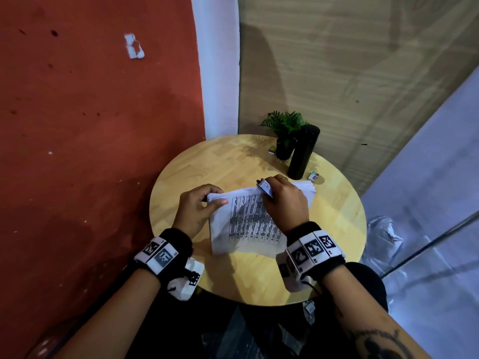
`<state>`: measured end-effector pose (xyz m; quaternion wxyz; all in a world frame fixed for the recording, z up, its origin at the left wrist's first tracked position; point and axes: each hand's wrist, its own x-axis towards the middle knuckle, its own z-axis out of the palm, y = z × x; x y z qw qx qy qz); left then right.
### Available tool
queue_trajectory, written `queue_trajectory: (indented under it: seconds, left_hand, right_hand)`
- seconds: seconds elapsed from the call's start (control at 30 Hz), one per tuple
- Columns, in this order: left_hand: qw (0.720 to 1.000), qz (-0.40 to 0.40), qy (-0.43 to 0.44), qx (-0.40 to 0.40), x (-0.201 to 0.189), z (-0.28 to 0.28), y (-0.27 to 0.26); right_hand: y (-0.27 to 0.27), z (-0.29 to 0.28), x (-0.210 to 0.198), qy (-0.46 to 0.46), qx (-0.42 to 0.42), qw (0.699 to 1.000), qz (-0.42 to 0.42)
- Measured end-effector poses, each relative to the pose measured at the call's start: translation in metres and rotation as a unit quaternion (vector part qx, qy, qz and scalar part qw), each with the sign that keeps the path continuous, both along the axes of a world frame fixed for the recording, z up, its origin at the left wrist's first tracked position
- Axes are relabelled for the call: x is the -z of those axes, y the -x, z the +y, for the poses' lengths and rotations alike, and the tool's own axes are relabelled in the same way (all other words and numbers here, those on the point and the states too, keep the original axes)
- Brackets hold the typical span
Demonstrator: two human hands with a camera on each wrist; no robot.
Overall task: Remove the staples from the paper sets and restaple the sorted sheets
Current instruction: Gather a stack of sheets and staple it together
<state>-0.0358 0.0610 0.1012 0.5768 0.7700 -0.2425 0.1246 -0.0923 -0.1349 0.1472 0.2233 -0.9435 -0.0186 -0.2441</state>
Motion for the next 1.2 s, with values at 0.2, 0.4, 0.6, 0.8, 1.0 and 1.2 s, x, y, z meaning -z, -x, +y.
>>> queue_trajectory:
  seconds: [0.2,0.4,0.6,0.8,1.0,1.2]
  left_hand:
    - [0.997,-0.061,-0.049,-0.010,-0.001,-0.002,0.001]
    - [0.997,-0.063,-0.048,-0.002,-0.005,-0.001,0.005]
    - [0.999,-0.049,-0.014,-0.011,-0.008,-0.004,0.012]
    - [1.000,-0.020,0.007,-0.019,-0.007,-0.005,0.013]
    - [0.999,0.013,0.025,-0.025,-0.012,-0.006,0.018]
    - [0.999,0.007,0.029,-0.011,-0.010,-0.006,0.017]
  right_hand:
    - [-0.001,0.037,-0.016,-0.524,-0.036,0.844,-0.109]
    - [-0.010,0.079,-0.013,-0.530,-0.020,0.843,-0.089]
    - [-0.025,0.085,0.007,-0.374,0.042,0.920,-0.110]
    - [-0.021,0.079,0.006,-0.271,0.052,0.949,-0.151]
    - [-0.020,0.082,0.009,-0.128,0.055,0.977,-0.160]
    - [-0.036,0.072,0.022,0.021,0.003,0.983,-0.182]
